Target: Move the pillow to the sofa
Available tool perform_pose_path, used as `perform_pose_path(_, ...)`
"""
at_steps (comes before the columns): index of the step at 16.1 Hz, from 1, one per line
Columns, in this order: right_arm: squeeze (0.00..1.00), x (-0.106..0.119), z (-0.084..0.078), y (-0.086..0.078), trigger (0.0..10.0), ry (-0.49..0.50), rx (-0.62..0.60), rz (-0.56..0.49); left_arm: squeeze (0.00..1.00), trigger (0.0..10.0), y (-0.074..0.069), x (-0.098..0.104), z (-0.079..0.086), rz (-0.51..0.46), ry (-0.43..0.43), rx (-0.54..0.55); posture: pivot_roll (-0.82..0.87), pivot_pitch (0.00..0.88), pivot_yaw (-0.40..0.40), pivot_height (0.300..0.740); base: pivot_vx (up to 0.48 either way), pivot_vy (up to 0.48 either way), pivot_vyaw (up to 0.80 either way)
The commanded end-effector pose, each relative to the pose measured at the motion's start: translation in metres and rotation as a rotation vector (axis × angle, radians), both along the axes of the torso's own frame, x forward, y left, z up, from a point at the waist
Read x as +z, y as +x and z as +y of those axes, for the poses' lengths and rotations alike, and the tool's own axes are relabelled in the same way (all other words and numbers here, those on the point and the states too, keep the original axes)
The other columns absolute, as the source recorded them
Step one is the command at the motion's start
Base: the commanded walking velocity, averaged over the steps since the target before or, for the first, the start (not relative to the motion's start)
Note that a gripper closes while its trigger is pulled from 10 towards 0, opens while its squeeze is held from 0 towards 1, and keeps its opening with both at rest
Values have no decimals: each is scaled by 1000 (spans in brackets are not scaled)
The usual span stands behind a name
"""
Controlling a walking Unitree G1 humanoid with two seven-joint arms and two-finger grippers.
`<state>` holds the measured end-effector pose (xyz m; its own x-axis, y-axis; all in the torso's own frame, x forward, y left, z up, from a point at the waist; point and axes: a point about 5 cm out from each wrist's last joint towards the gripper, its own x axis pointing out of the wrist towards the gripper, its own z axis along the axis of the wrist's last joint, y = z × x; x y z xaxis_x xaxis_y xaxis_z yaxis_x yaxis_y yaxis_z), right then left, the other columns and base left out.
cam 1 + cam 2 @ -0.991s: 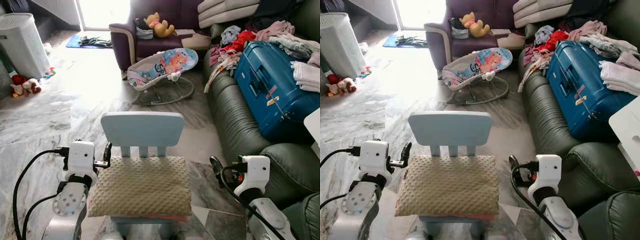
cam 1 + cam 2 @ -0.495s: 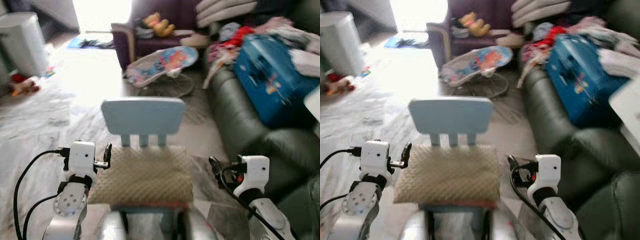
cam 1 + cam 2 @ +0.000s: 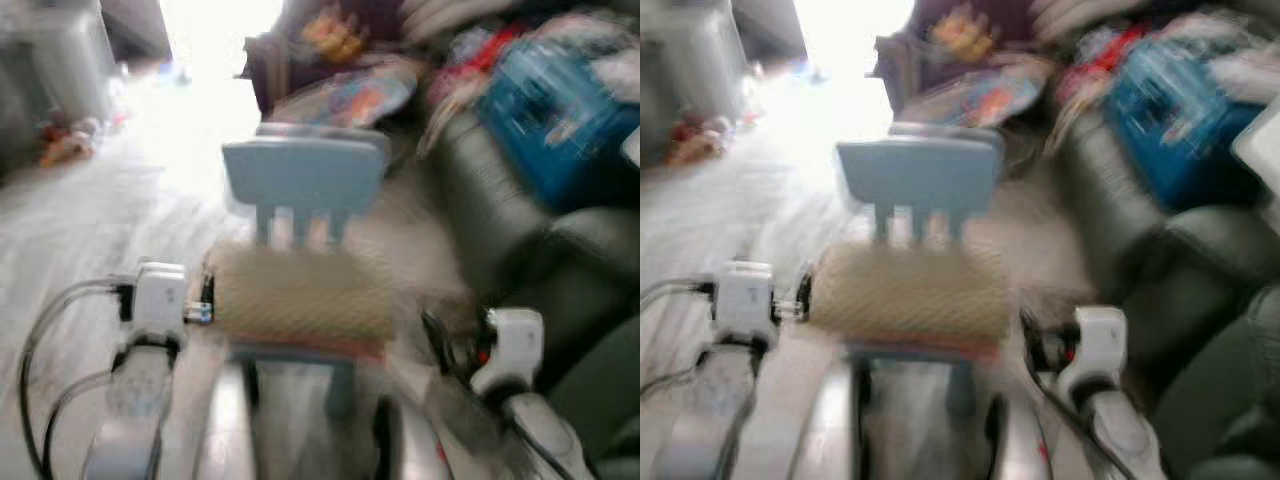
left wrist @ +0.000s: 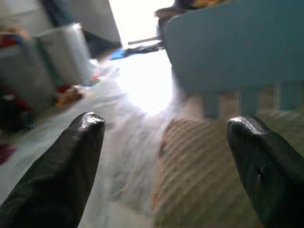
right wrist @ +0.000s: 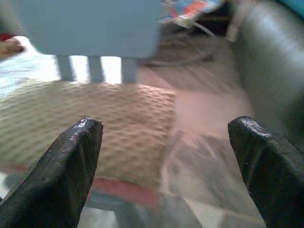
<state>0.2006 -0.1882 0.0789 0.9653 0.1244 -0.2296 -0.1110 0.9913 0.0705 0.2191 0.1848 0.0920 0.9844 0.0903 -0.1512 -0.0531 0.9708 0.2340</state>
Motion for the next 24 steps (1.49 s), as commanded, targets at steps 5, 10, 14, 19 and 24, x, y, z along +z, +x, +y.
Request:
perform_pose_path(5,0,1,4,0,10000,15,23,-13,0,10000,2,-2,3,17,22,12,-13,0,-16,605,0,0,0)
perform_pose_path(10,0,2,5,3,10000,23,29,-25,0,10000,4,-2,6,21,42,31,-10,0,-18,605,0,0,0)
perform_pose_path(14,0,4,9,4,10000,47,52,-34,0,10000,5,-3,5,27,44,39,-13,0,-18,580,0,0,0)
perform_pose_path(19,0,4,11,4,10000,42,71,-32,0,10000,6,-4,3,28,42,39,-16,0,-18,575,0,0,0)
perform_pose_path(24,0,5,14,4,10000,58,80,-36,0,10000,6,-3,4,27,47,44,-15,0,-17,527,0,0,80)
